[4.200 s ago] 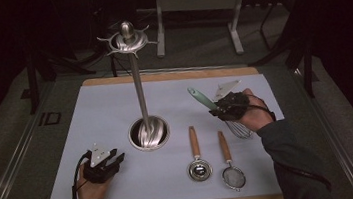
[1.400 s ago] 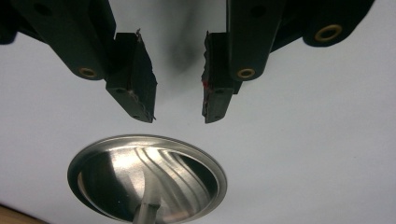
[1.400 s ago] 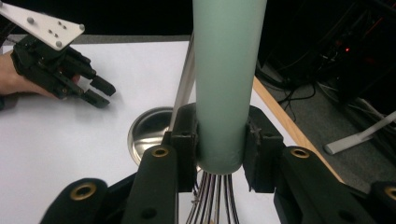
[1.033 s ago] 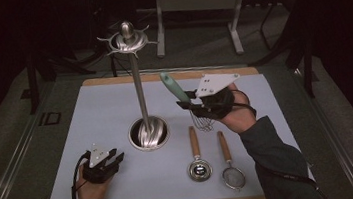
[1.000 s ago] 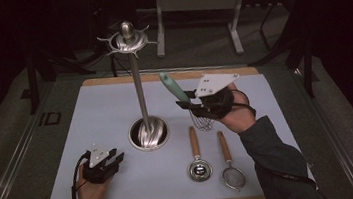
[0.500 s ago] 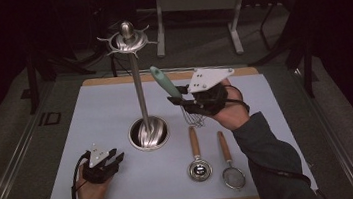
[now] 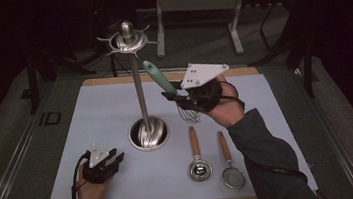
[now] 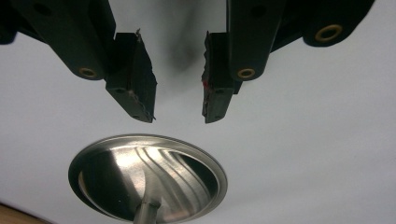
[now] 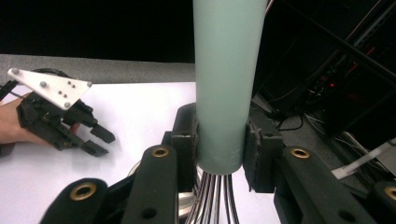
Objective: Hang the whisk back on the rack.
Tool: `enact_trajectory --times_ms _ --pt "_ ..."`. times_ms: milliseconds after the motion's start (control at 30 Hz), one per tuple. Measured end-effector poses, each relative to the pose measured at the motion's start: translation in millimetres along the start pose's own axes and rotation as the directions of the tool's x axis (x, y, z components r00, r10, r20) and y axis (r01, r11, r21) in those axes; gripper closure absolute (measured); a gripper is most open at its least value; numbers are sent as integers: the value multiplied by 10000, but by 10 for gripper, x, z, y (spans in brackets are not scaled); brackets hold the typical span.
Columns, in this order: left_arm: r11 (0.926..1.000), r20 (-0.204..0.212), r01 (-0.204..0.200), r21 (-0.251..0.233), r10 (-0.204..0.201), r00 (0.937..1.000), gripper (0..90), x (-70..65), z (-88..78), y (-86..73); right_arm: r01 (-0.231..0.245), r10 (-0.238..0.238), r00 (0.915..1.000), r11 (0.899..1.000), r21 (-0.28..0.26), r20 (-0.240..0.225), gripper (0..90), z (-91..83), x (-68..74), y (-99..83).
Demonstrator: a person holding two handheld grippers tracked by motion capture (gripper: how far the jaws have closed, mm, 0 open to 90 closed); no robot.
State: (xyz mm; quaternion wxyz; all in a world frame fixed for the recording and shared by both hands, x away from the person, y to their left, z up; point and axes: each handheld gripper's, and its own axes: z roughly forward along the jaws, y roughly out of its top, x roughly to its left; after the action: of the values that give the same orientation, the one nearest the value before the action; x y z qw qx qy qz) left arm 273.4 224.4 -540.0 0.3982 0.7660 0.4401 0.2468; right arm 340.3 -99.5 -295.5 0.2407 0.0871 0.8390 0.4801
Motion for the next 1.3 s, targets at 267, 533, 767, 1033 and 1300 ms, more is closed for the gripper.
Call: enact_trajectory --times_ms 267,533,767,1033,1300 --pt "10000 3 2 -8 -2 10000 643 -1 0 0 -106 106 9999 9999 -48 48 694 43 -28 69" --pt "10000 7 -17 -5 17 10000 642 -2 0 0 -105 105 9999 9999 31 86 693 93 -15 117" --pt "10000 17 -16 -8 16 10000 642 -1 0 0 -205 204 9997 9998 87 138 692 160 -37 141" --pt "10000 6 -34 -10 34 10000 642 -1 0 0 -253 246 9991 9994 214 348 693 218 -32 158" --pt "10000 16 -24 -25 24 10000 642 -2 0 0 -512 491 9971 9981 352 585 693 281 -60 161"
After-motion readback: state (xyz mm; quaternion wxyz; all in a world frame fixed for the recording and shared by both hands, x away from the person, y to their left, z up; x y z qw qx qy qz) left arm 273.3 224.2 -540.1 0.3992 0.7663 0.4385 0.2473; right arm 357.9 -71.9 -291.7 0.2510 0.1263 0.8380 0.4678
